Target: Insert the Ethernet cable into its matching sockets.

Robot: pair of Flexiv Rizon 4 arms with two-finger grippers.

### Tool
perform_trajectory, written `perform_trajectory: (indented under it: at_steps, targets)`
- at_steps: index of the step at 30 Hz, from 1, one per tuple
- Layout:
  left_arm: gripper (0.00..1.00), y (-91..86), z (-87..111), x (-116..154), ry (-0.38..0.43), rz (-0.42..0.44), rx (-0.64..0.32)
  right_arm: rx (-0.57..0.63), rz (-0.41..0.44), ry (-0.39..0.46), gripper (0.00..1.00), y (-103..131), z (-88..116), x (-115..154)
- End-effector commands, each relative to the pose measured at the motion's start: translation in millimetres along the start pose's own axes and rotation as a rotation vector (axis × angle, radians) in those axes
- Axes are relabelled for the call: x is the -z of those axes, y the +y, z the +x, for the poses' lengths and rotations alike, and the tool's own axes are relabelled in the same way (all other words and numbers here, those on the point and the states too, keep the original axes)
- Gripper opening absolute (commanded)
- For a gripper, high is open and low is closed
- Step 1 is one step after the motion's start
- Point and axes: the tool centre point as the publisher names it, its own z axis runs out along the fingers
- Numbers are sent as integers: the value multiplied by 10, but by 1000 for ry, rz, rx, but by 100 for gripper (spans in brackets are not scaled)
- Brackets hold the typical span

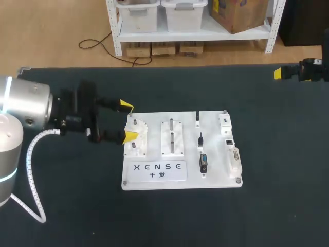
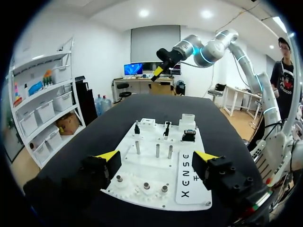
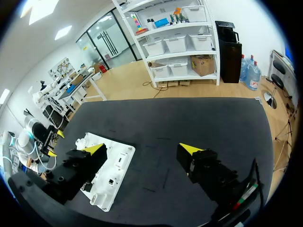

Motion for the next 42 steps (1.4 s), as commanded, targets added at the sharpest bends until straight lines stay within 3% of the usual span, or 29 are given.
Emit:
perform_trajectory:
  at_steps: [1,5,20,22,30,42]
  targets:
    - [100,-30,23,-11,-31,2,-11,0,0,0,100,0,0,0]
    - [100,-23,20,-33,6,3,-16,0,0,0,100,0,0,0]
    - [100,-23,20,-33,6,3,-16,0,0,0,100,0,0,0]
    - [100,-23,20,-33,6,3,-16,50,44,33,100,119,-27,-70]
    - [100,-23,20,-33,6,3,-16,55,66,129,100,620,-13,-322]
    - [100,-23,20,-33,6,3,-16,53,223,358,100,1275,313,-683]
